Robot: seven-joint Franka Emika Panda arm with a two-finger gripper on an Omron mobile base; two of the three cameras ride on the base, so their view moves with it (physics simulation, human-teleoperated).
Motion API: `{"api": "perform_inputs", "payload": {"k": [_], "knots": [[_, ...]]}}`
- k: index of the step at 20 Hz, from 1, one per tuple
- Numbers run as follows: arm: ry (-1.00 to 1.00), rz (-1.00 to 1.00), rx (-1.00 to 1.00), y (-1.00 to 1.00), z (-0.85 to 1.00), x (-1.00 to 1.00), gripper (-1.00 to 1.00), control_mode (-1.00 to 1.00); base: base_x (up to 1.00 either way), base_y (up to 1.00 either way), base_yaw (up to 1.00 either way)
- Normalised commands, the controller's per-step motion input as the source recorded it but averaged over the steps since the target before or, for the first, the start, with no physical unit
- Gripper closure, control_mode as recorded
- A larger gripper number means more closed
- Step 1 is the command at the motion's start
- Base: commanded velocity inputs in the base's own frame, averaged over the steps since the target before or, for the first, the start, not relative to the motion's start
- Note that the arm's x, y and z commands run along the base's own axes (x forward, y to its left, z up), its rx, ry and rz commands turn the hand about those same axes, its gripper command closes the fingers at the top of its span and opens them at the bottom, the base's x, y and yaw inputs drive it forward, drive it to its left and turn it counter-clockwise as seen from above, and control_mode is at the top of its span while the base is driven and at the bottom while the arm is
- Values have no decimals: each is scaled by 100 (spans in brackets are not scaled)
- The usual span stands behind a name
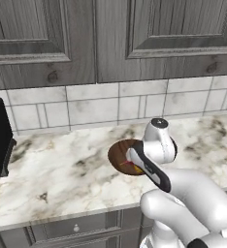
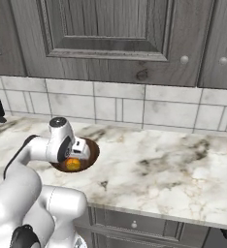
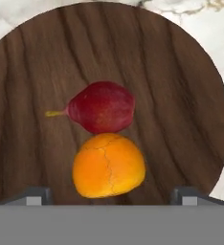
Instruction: Take the corn, pear, and orange from the freezer and place them in the bowl on the counter.
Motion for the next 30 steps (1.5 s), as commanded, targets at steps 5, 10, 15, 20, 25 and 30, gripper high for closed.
{"api": "perform_inputs", "payload": {"k": [5,10,15,20,25,30], "knots": [[-28,0,0,0,32,-63,-100,-100,0,0,0],[-31,0,0,-5,51,-84,-100,-100,0,0,0],[-15,0,1,0,70,-56,-100,-100,0,0,0],[-7,0,0,-7,35,-67,-100,-100,0,0,0],[-10,0,1,-2,13,-80,-100,-100,0,0,0],[-10,0,5,-39,3,-56,-100,-100,0,0,0]]}}
